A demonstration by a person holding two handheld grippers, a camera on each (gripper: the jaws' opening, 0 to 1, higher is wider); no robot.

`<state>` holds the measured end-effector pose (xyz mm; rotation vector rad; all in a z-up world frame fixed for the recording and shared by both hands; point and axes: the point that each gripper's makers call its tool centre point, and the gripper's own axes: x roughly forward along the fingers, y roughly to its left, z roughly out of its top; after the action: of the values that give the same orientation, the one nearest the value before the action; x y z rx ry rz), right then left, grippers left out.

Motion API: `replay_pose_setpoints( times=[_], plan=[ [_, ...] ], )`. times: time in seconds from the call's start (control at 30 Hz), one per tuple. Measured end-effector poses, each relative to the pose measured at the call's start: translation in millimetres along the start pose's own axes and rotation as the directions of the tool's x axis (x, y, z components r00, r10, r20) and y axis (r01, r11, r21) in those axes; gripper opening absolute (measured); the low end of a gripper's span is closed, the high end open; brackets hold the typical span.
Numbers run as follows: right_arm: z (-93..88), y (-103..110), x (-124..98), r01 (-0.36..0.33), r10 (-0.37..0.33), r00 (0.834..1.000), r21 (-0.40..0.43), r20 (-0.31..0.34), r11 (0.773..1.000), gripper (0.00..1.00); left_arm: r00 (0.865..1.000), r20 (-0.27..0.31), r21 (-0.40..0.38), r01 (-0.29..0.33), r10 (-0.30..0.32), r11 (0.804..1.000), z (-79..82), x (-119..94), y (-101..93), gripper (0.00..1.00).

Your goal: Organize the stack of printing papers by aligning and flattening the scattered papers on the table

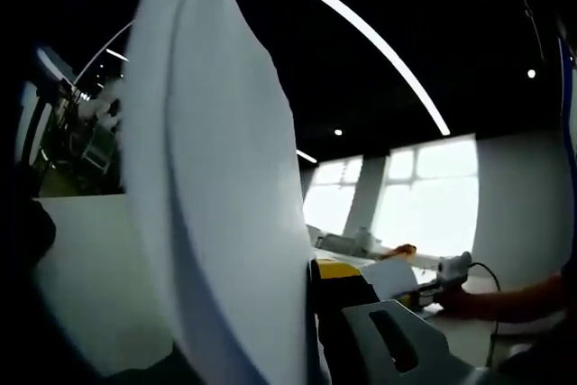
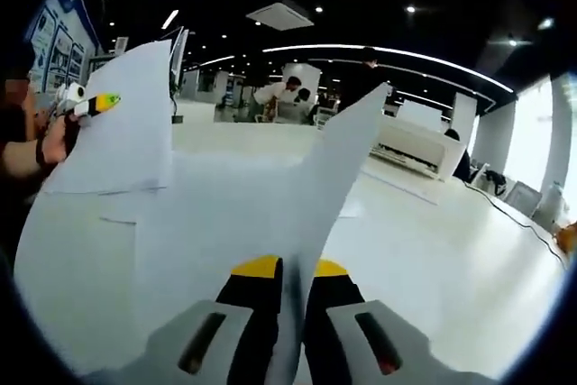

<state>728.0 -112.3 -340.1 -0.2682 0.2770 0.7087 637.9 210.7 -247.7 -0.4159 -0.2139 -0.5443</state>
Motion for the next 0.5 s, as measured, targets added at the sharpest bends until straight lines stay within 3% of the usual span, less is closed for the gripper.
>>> replay_pose_setpoints(
  times=[0.5],
  plan=[
    [24.8, -14.3, -20.7, -0.004, -0.027, 0.987, 0.192, 0.156, 0.981, 0.00, 1.000, -0.004, 0.000, -0.006, 0.006, 1.000, -0.8, 0.5, 0.9, 0.08]
  ],
)
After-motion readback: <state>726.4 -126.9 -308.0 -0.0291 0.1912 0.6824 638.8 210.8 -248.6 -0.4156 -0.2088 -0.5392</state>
